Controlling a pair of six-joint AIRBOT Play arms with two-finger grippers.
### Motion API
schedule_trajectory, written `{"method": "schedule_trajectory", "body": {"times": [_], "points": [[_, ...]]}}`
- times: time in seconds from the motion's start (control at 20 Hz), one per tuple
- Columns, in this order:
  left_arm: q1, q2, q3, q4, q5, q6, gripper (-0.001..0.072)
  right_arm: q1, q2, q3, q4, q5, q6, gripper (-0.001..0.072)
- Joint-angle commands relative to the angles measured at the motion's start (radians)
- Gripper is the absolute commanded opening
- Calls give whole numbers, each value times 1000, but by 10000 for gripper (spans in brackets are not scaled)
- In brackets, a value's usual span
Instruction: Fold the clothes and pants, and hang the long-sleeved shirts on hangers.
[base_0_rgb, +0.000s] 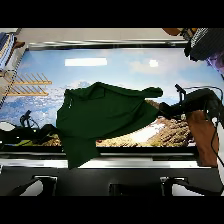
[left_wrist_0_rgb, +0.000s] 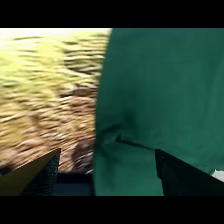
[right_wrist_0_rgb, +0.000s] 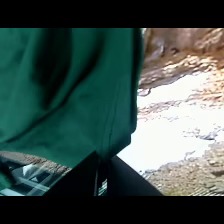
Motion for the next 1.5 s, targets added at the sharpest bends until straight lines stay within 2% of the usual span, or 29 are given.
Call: {"method": "schedule_trajectory", "body": {"times": [0.0, 0.05, 0.15, 0.25, 0.3, 0.4, 0.45, 0.7, 0.85, 1.0, 1.1, 1.25, 1.45], "points": [[-77, -52, -5, -45, 79, 5, 648, 0, 25, 1, 2, -29, 7, 34], [-90, -62, -5, -48, 100, -9, 634, 0, 32, 1, 2, -30, 7, 34], [-105, -81, -4, -47, 126, -27, 540, 0, 50, 1, 1, -28, 7, 34], [-113, -95, -4, -47, 130, -29, 523, 0, 69, 1, 0, -28, 7, 34], [-117, -99, -4, -47, 129, -28, 449, 0, 80, 1, -2, -27, 7, 34], [-129, -97, -4, -55, 127, -27, 106, 0, 100, 1, -1, -28, 13, 34], [-133, -97, -3, -75, 124, -21, 17, 0, 111, 1, 1, -28, 23, 34], [-132, -37, 79, -202, 55, 6, 13, 0, 217, 41, 109, -10, -30, 33], [-132, 77, 317, -222, 35, -6, 13, 0, 299, 208, 132, 23, -38, 33], [-129, 188, 653, -218, 36, -19, 13, 0, 380, 456, 130, 30, -33, 33], [-113, 248, 870, -174, 36, -92, 14, 0, 444, 613, 130, 18, -22, 33], [-58, 344, 1112, -18, 41, -251, 14, 0, 558, 806, 116, 25, 34, 33], [23, 472, 1220, 222, 40, -401, 14, 0, 682, 917, -19, 125, 190, 33]]}}
